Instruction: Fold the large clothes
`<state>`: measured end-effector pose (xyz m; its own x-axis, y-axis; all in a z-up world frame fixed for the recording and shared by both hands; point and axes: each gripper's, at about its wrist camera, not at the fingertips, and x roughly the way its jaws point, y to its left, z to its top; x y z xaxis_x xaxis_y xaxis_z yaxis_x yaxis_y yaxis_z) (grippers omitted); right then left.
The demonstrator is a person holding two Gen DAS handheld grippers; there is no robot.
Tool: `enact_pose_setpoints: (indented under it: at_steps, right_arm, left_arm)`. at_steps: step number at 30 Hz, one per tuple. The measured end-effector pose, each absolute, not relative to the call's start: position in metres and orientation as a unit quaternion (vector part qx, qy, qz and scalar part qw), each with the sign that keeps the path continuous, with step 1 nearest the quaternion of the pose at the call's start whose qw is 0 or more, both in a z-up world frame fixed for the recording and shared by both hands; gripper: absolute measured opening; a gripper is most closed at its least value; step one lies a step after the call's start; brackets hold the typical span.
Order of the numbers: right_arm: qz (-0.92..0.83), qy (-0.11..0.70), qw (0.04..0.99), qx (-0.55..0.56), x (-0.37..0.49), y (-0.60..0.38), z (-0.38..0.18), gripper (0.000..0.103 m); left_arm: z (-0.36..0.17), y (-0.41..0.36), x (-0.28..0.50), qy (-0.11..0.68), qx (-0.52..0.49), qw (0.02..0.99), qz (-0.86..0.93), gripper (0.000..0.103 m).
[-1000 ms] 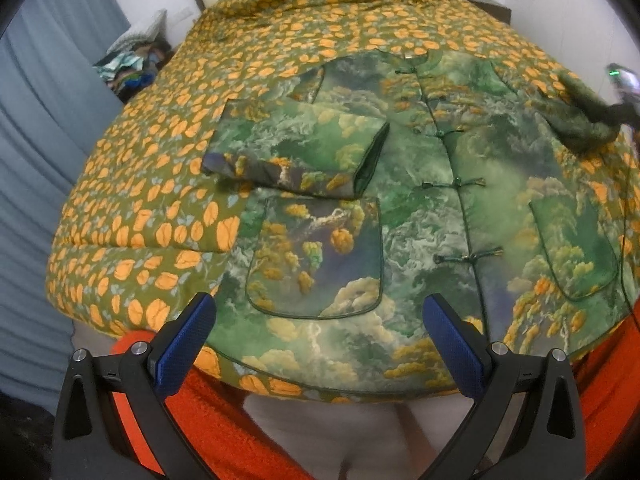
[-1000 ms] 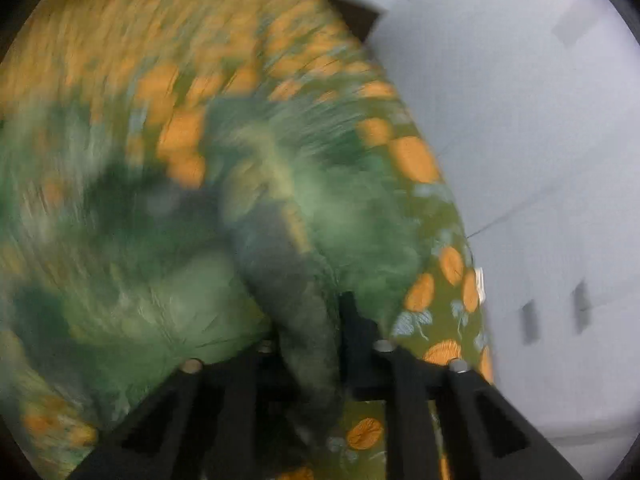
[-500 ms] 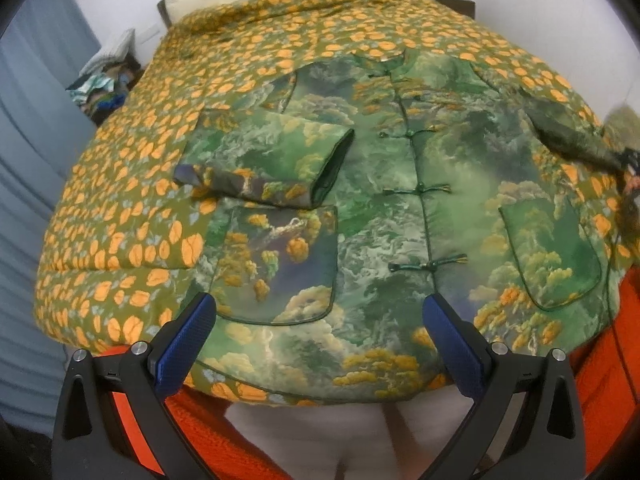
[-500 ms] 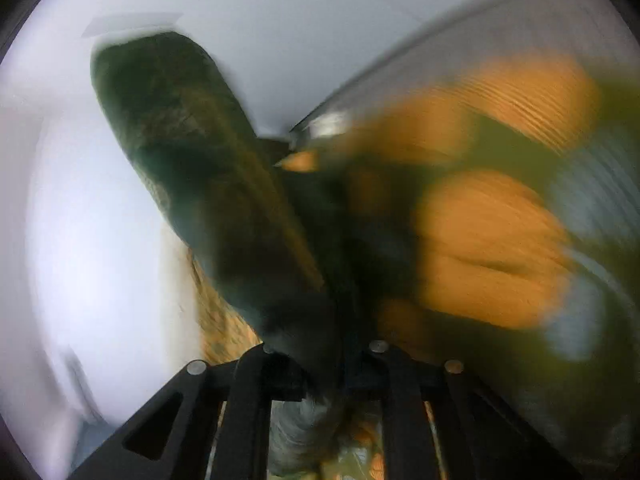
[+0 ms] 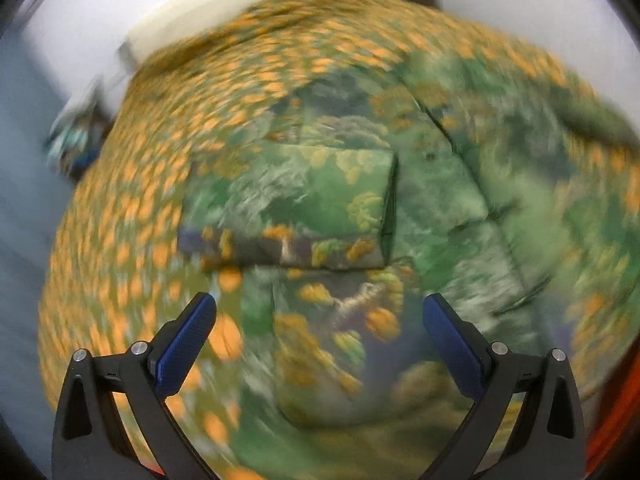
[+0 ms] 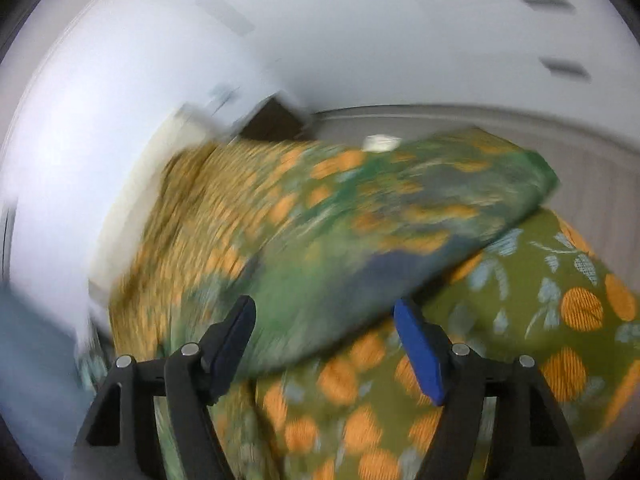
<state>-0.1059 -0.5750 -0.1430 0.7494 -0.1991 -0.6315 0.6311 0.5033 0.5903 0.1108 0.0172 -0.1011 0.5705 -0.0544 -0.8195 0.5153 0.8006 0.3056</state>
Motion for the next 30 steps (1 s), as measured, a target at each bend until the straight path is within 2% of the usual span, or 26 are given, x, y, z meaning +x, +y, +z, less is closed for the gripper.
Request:
enact_pose_setpoints:
  at_steps: [4, 7, 8, 9, 10, 11, 12, 14, 18, 21, 22, 23, 25, 26, 27, 29, 30]
  right_arm:
    - [-0.167, 0.294, 0.871, 0.356, -0.109, -0.482, -0.125, 0.072]
    - [-0.123, 0.304, 0.88, 0.345, -0.104, -0.433, -0.127, 0.072]
    - [-0.111, 0.308, 0.882, 0.339, -0.099, -0.419, -0.132, 0.072]
    - [-0.095, 0.314, 0.887, 0.326, -0.097, -0.398, -0.131, 0.072]
    - [-0.085, 0.318, 0.89, 0.315, -0.095, -0.39, -0.132, 0.072]
    - [-0.073, 0.325, 0.894, 0.298, -0.092, -0.377, -0.132, 0.072]
    - [-0.063, 0.331, 0.898, 0.281, -0.09, -0.368, -0.131, 0.072]
    - [-0.054, 0.338, 0.905, 0.253, -0.086, -0.357, -0.128, 0.072]
    - [-0.051, 0.335, 0.914, 0.223, -0.082, -0.359, -0.117, 0.072]
    - [-0.058, 0.334, 0.914, 0.222, -0.082, -0.365, -0.112, 0.072]
    - [-0.061, 0.336, 0.914, 0.219, -0.084, -0.368, -0.113, 0.072]
    - [-0.064, 0.341, 0.913, 0.217, -0.084, -0.368, -0.113, 0.072]
    - [-0.069, 0.355, 0.906, 0.219, -0.082, -0.373, -0.119, 0.073]
    - [-0.068, 0.368, 0.9, 0.224, -0.08, -0.377, -0.123, 0.077]
    - [-0.064, 0.389, 0.889, 0.232, -0.079, -0.381, -0.13, 0.085]
    - [-0.054, 0.426, 0.868, 0.248, -0.077, -0.387, -0.145, 0.088]
    - [-0.048, 0.447, 0.856, 0.256, -0.076, -0.389, -0.155, 0.088]
  left_arm:
    - [-0.161, -0.021, 0.119, 0.373, 0.424, 0.798, -0.213, 0.103]
    - [-0.195, -0.031, 0.154, 0.406, 0.416, 0.793, -0.182, 0.103]
    - [-0.195, -0.029, 0.168, 0.415, 0.387, 0.805, -0.173, 0.098]
    - [-0.189, -0.025, 0.18, 0.424, 0.348, 0.818, -0.172, 0.089]
    - [-0.18, -0.017, 0.19, 0.438, 0.293, 0.83, -0.182, 0.06]
    - [-0.168, -0.006, 0.202, 0.454, 0.235, 0.838, -0.191, 0.02]
    - [-0.159, 0.003, 0.209, 0.461, 0.197, 0.844, -0.189, 0.016]
    - [-0.125, 0.032, 0.221, 0.434, 0.139, 0.875, -0.164, 0.014]
    - [-0.054, 0.154, 0.245, 0.394, -0.026, 0.915, -0.08, 0.013]
    - [-0.029, 0.269, 0.259, 0.372, -0.124, 0.919, 0.041, 0.017]
    - [-0.029, 0.313, 0.26, 0.37, -0.162, 0.91, 0.092, 0.024]
    - [-0.033, 0.354, 0.253, 0.375, -0.195, 0.895, 0.146, 0.036]
    - [-0.048, 0.418, 0.235, 0.395, -0.244, 0.856, 0.228, 0.051]
    - [-0.054, 0.434, 0.221, 0.4, -0.26, 0.847, 0.236, 0.057]
    - [-0.06, 0.44, 0.208, 0.407, -0.269, 0.843, 0.225, 0.061]
    - [-0.076, 0.418, 0.18, 0.446, -0.274, 0.842, 0.129, 0.082]
    - [-0.084, 0.401, 0.172, 0.464, -0.27, 0.841, 0.076, 0.088]
